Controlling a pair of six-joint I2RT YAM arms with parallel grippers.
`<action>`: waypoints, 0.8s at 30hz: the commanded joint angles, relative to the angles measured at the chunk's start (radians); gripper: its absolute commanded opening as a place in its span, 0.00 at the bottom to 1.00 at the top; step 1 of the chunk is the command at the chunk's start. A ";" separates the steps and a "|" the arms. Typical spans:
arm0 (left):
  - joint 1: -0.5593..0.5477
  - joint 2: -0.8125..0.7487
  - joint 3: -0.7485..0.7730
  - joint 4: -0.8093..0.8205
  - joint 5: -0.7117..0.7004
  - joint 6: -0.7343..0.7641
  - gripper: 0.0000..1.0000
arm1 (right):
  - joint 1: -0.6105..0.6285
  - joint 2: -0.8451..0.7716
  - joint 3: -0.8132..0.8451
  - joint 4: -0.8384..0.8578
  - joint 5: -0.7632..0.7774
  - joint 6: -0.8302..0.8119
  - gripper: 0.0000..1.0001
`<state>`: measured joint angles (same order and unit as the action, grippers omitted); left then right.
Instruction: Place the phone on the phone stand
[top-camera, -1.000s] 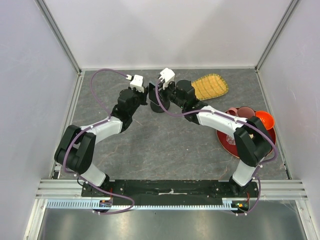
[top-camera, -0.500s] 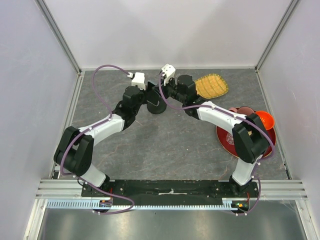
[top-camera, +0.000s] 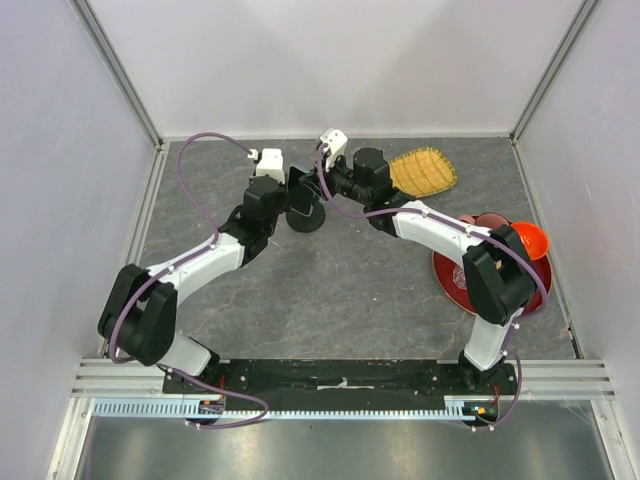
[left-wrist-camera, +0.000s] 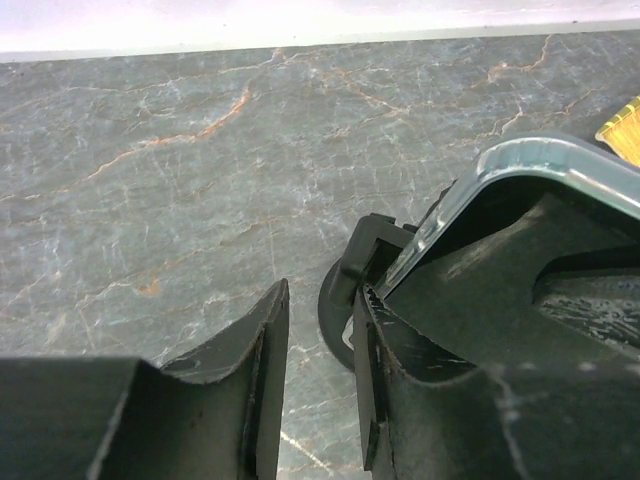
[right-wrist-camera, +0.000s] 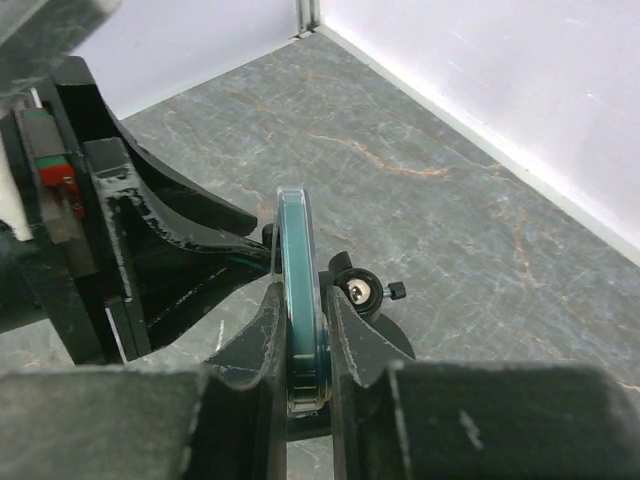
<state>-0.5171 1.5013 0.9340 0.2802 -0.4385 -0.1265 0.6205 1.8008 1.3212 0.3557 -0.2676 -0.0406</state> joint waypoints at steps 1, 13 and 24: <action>0.040 -0.154 -0.057 -0.036 -0.116 0.004 0.38 | -0.122 0.029 0.029 0.000 0.239 -0.052 0.00; 0.049 -0.248 -0.003 -0.360 0.081 -0.102 0.50 | -0.117 0.057 0.067 -0.026 0.169 -0.074 0.00; 0.058 -0.380 -0.149 -0.194 0.118 -0.137 0.49 | -0.127 0.022 0.085 -0.087 0.194 -0.081 0.23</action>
<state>-0.4629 1.1004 0.7883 0.0078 -0.3557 -0.2153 0.4953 1.8412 1.3739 0.3424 -0.1230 -0.0685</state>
